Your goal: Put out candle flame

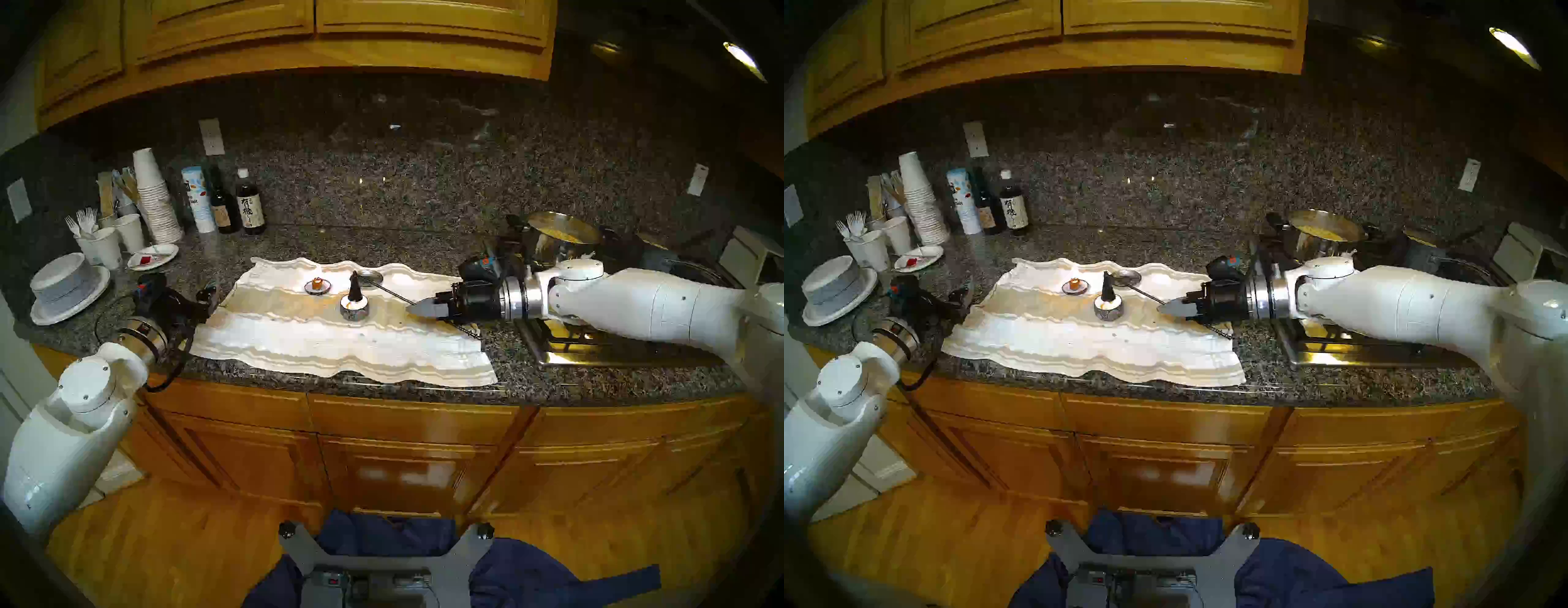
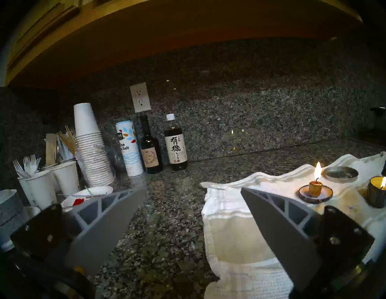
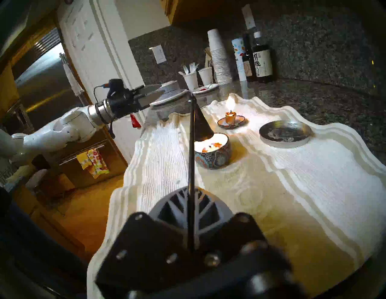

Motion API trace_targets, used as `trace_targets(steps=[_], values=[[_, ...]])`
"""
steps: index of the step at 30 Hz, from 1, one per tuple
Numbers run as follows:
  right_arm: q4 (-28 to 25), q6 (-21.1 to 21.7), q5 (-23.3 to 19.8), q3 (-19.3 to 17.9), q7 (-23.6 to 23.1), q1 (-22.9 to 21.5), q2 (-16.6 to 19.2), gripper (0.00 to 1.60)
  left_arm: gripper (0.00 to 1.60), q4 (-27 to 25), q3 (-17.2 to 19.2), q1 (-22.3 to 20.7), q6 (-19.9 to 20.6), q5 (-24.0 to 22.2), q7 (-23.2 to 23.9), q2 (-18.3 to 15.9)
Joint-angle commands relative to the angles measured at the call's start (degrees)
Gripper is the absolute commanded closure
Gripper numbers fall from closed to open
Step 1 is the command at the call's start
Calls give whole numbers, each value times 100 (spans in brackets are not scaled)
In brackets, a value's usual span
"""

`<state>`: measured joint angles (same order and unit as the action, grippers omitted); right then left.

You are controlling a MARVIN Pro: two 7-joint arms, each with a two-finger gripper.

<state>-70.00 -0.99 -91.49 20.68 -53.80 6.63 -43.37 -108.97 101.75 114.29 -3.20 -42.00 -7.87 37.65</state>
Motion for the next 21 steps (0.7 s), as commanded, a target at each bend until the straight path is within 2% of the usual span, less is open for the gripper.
trace_targets(steps=[1,21], values=[[121,78,-84,-137,-40,-157,-161,160,0,-91,131,-112,-70,8,-14,-39],[401,267,-114,-102,-103,-106,-357,160,0,-91,131,-112,-71,8,-14,-39]])
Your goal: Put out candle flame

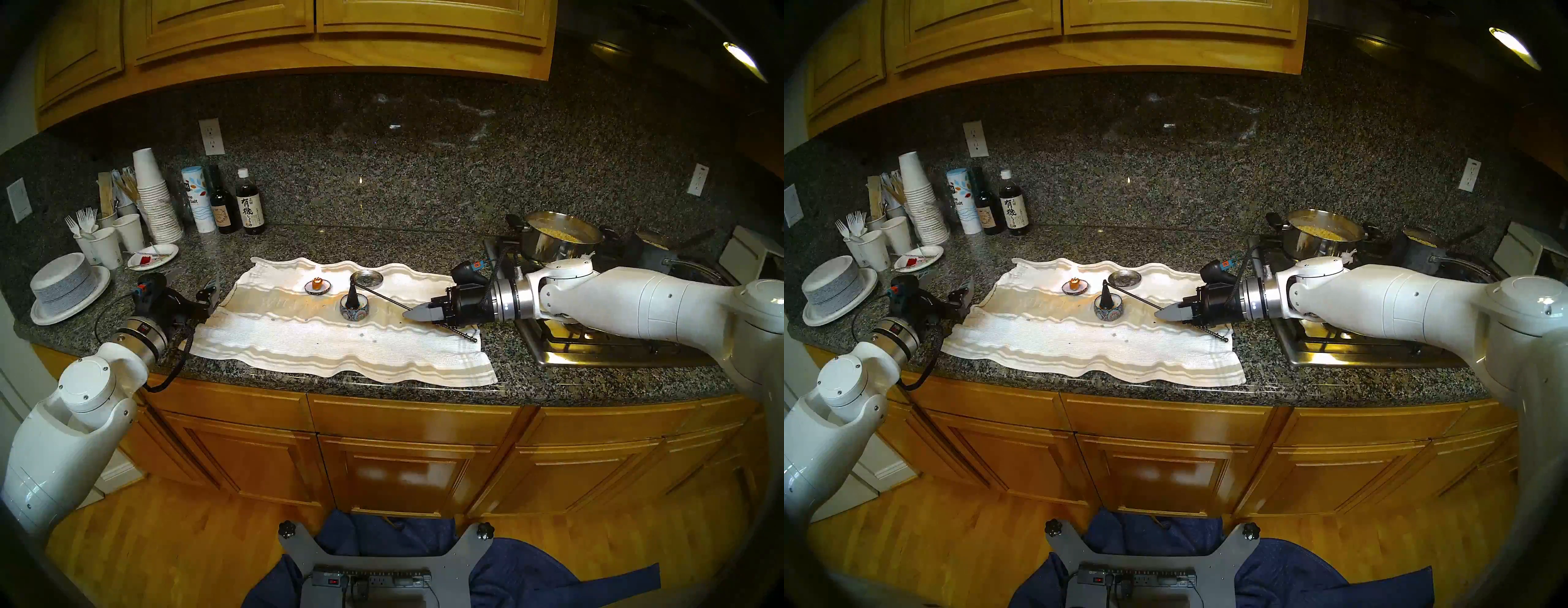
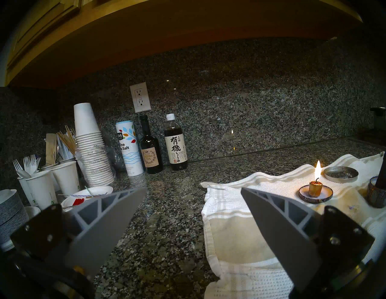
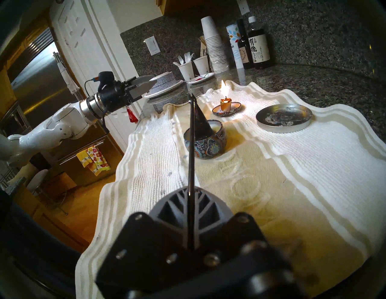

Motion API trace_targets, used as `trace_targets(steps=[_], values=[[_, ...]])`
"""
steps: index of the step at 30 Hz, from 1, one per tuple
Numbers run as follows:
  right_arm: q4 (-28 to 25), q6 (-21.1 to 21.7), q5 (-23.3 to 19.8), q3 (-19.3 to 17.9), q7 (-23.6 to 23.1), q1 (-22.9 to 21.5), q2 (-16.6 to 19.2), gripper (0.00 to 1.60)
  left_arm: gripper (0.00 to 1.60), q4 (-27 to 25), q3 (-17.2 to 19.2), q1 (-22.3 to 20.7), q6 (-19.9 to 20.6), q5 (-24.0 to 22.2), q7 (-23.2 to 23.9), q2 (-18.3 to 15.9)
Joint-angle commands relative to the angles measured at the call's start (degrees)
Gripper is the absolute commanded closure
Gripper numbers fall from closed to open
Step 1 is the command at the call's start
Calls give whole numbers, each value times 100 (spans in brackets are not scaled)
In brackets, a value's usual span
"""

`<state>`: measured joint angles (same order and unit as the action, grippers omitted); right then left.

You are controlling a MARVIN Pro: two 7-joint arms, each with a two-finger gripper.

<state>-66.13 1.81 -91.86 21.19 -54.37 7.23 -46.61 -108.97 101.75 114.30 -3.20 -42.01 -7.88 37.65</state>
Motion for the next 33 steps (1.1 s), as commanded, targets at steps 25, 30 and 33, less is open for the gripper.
trace_targets(steps=[25,30,33], values=[[-134,-54,-99,-155,-56,-196,126,160,0,-91,130,-112,-70,8,-14,-40],[-166,-109,-111,-173,-40,-185,159,160,0,-91,130,-112,-70,8,-14,-40],[-183,-149,-116,-187,-31,-190,173,160,0,-91,129,-113,-70,8,-14,-41]])
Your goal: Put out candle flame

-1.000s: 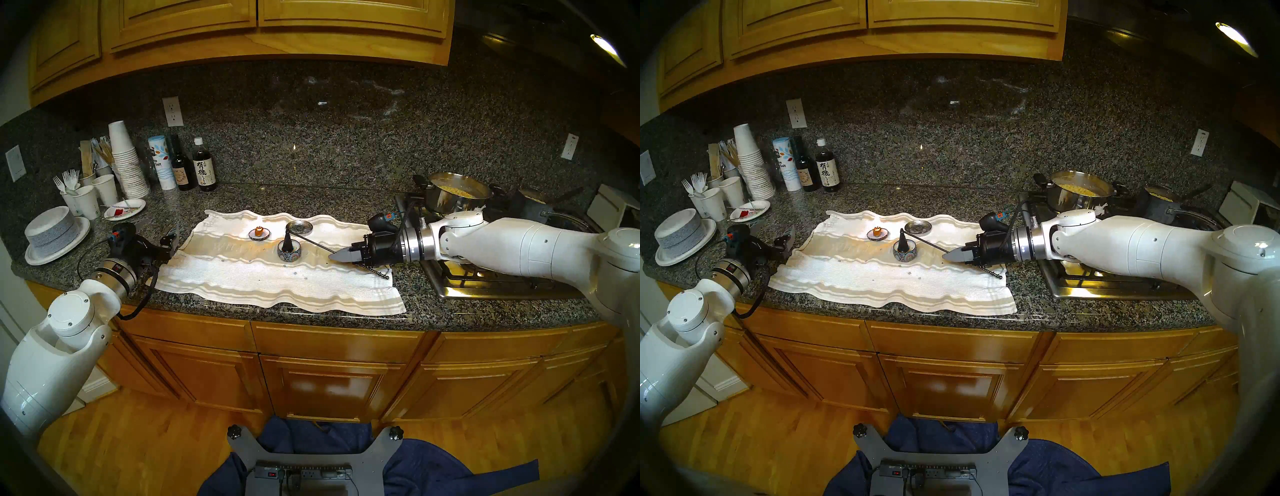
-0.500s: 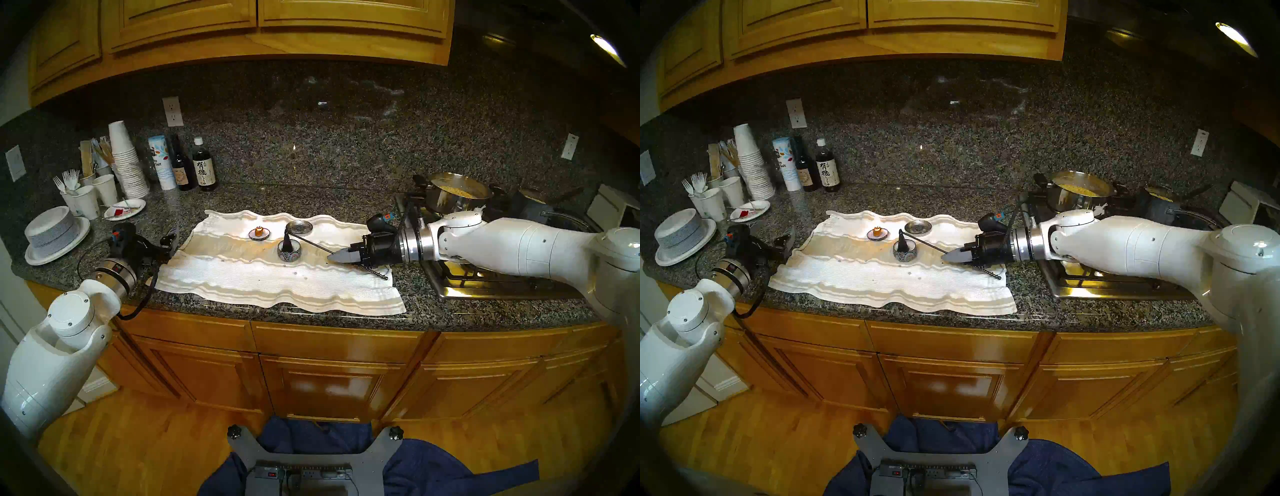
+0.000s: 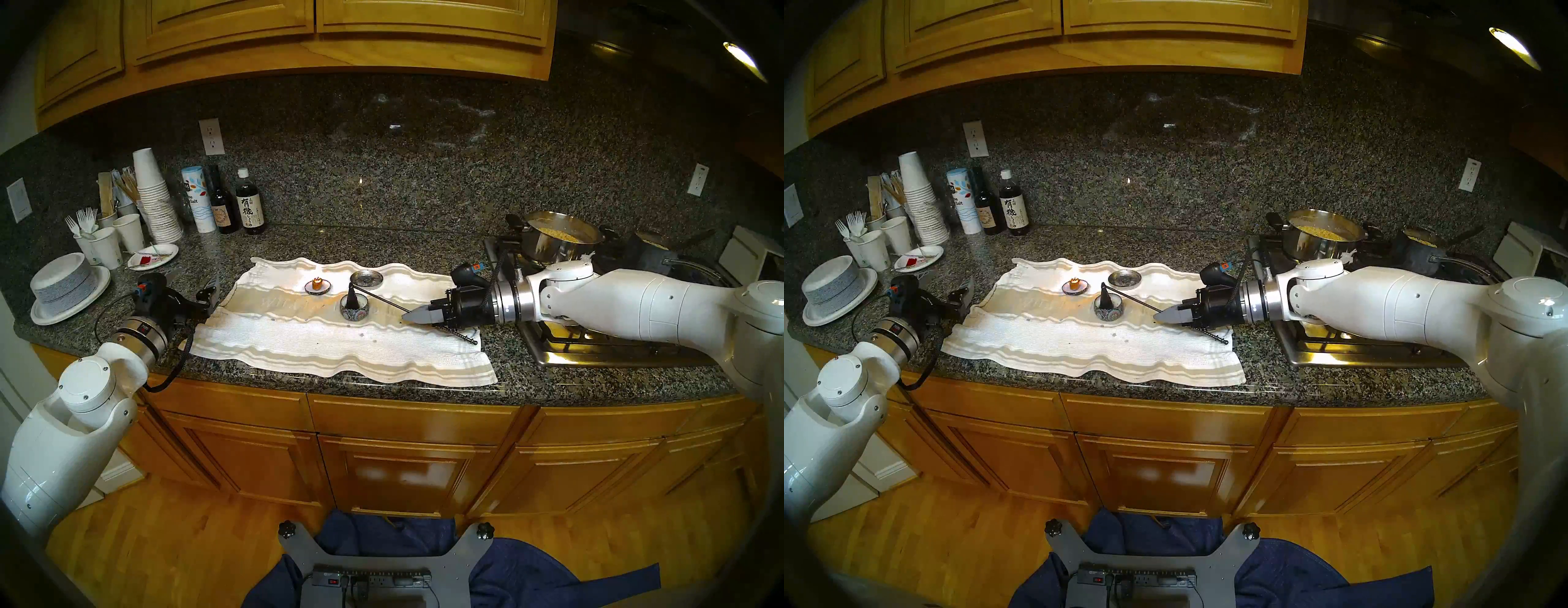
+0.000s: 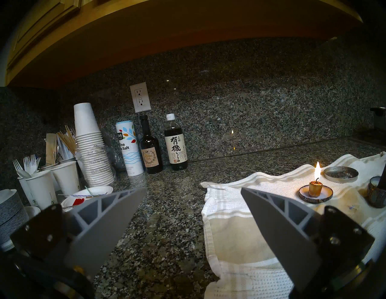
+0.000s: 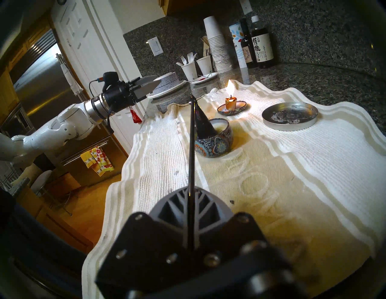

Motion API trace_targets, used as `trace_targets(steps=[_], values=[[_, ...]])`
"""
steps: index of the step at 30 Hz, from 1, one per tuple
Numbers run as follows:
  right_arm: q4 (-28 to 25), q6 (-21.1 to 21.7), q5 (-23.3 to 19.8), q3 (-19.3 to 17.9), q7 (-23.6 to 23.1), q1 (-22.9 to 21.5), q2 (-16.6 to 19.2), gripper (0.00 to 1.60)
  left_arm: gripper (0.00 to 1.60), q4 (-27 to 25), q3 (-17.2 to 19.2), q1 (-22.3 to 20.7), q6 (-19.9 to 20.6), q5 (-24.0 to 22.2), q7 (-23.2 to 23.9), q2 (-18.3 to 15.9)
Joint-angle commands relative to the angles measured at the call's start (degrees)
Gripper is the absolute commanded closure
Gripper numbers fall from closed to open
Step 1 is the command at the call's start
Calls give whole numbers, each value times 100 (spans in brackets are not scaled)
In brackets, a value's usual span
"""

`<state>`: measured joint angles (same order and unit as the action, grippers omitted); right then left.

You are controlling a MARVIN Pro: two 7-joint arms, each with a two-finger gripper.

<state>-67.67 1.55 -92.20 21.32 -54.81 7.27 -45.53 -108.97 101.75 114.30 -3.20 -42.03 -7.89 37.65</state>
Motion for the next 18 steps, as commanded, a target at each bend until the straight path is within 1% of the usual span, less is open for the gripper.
trace_targets(steps=[1,18], values=[[-28,-146,-85,-207,10,-189,64,160,0,-91,129,-113,-69,9,-13,-40],[-142,-253,-89,-271,21,-312,141,160,0,-89,126,-114,-68,8,-14,-42]])
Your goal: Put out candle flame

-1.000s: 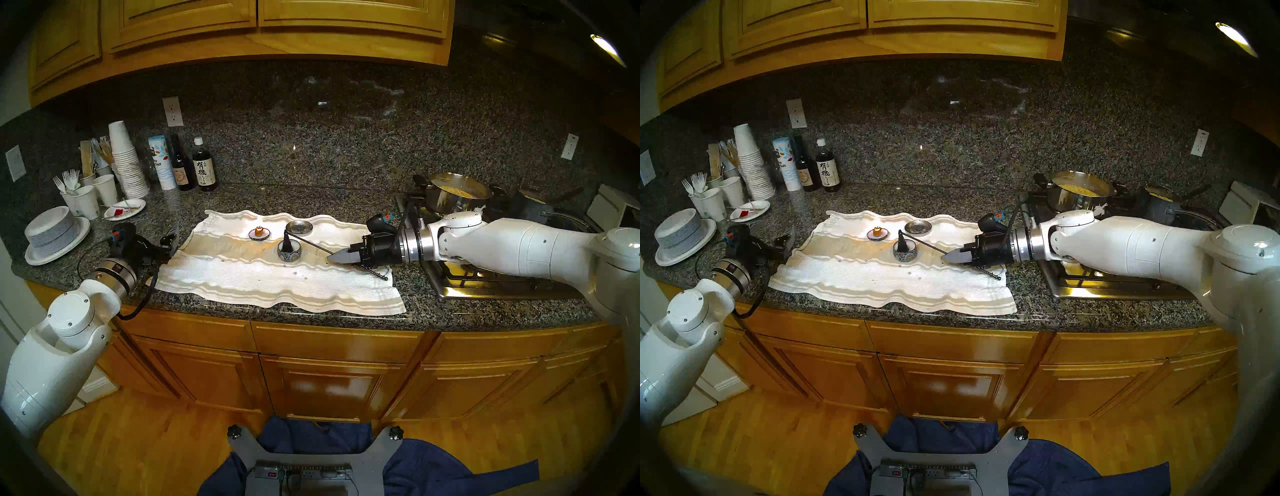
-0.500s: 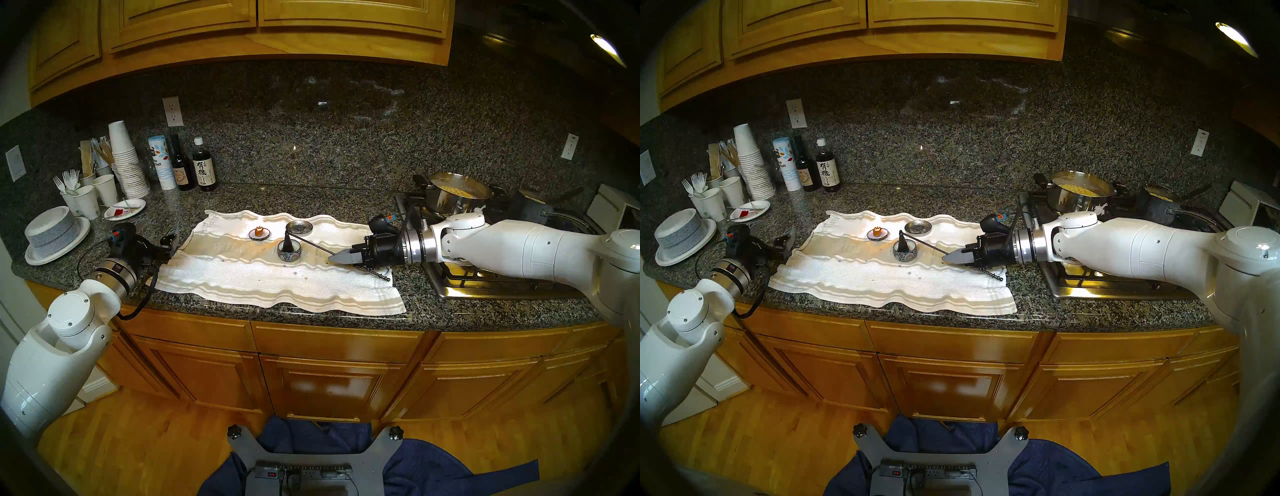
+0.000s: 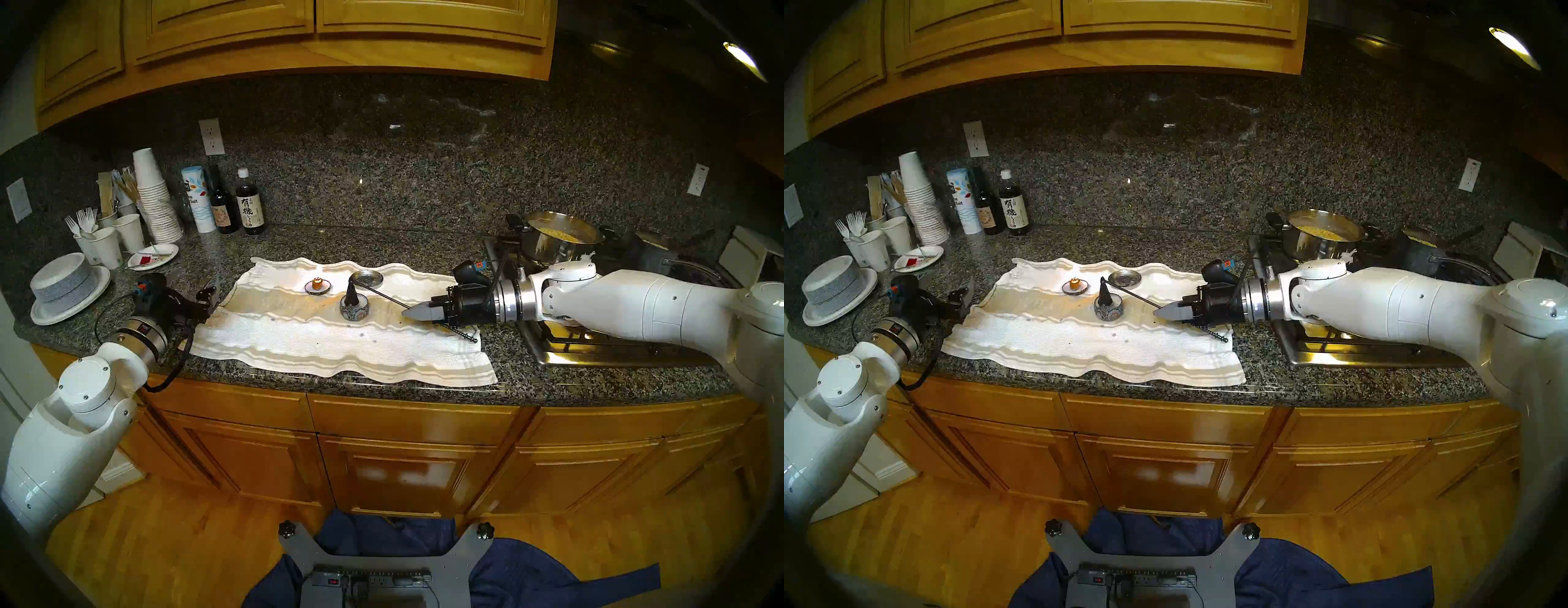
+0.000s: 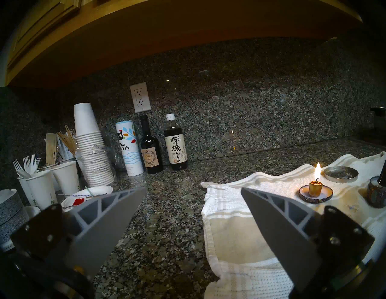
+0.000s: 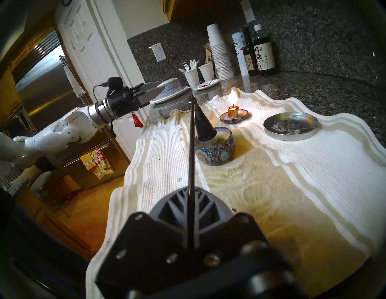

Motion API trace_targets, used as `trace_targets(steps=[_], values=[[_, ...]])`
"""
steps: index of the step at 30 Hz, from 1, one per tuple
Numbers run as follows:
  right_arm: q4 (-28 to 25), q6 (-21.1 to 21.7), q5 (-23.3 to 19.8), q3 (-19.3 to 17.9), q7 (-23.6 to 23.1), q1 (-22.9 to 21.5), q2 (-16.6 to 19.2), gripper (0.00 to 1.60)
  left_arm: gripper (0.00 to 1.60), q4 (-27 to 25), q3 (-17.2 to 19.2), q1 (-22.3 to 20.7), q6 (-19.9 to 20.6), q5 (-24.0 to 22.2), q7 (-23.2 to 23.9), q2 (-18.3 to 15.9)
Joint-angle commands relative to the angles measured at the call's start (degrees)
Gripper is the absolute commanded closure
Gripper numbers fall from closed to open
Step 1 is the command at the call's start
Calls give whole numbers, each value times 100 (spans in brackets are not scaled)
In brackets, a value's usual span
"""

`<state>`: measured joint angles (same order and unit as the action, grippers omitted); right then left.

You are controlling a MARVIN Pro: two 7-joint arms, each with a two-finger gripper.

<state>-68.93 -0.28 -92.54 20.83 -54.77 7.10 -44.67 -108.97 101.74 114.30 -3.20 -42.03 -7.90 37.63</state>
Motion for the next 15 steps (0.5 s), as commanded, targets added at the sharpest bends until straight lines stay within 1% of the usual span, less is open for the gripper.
trace_targets(steps=[1,9,15], values=[[-17,-88,-54,-232,25,-298,59,160,0,-89,128,-114,-68,8,-13,-41],[63,-146,-100,-332,28,-334,-54,160,0,-89,126,-115,-66,8,-13,-41],[397,-151,-140,-422,24,-340,-345,160,0,-88,125,-115,-64,7,-14,-42]])
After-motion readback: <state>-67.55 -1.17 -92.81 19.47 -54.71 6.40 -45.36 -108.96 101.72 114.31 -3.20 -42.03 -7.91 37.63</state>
